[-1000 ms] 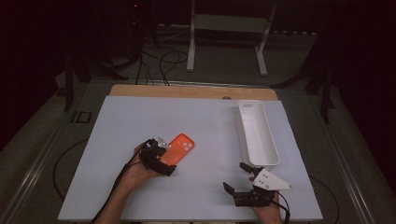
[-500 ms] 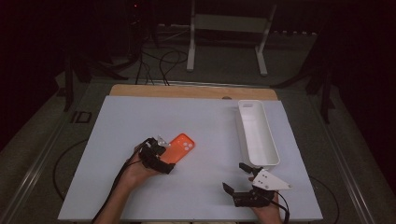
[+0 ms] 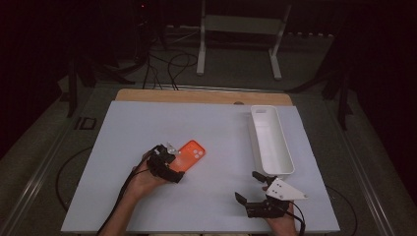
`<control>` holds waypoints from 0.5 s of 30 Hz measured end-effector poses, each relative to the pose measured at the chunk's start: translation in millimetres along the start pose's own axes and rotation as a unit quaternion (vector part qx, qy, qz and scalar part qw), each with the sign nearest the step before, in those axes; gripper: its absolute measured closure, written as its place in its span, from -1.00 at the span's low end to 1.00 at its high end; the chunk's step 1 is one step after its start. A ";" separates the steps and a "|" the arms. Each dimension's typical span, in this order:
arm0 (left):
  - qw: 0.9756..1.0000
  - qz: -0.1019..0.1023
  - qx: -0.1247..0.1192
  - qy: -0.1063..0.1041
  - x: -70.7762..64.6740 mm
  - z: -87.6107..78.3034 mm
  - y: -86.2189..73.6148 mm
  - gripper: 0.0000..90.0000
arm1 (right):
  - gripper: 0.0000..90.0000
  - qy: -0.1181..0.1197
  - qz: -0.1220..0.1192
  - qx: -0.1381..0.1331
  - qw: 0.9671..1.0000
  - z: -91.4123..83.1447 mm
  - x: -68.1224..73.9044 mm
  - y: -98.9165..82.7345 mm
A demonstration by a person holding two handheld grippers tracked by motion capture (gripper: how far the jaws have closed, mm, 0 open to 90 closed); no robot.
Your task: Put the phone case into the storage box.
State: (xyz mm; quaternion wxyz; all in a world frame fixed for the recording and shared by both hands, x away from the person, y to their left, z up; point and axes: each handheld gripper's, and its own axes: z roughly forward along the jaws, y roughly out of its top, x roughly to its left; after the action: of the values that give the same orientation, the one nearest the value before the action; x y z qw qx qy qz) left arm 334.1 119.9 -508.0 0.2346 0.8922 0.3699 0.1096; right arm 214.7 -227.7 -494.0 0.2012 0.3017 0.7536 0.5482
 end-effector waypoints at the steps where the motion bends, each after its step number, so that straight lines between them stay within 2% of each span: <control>1: 1.000 -0.003 -0.002 -0.002 0.5 0.2 -0.1 -0.63 | -0.79 0.001 0.000 0.000 1.000 0.1 0.1 0.0; 15: 0.999 -0.016 -0.038 0.004 1.5 -12.4 0.5 -0.63 | -0.79 0.000 0.000 0.000 1.000 0.1 -0.2 0.0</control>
State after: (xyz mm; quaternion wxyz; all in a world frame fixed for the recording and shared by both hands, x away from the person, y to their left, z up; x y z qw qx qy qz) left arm 330.9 124.9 -497.0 0.2687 0.8762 0.3807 0.1232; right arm 214.9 -227.7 -494.0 0.2005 0.3019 0.7537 0.5482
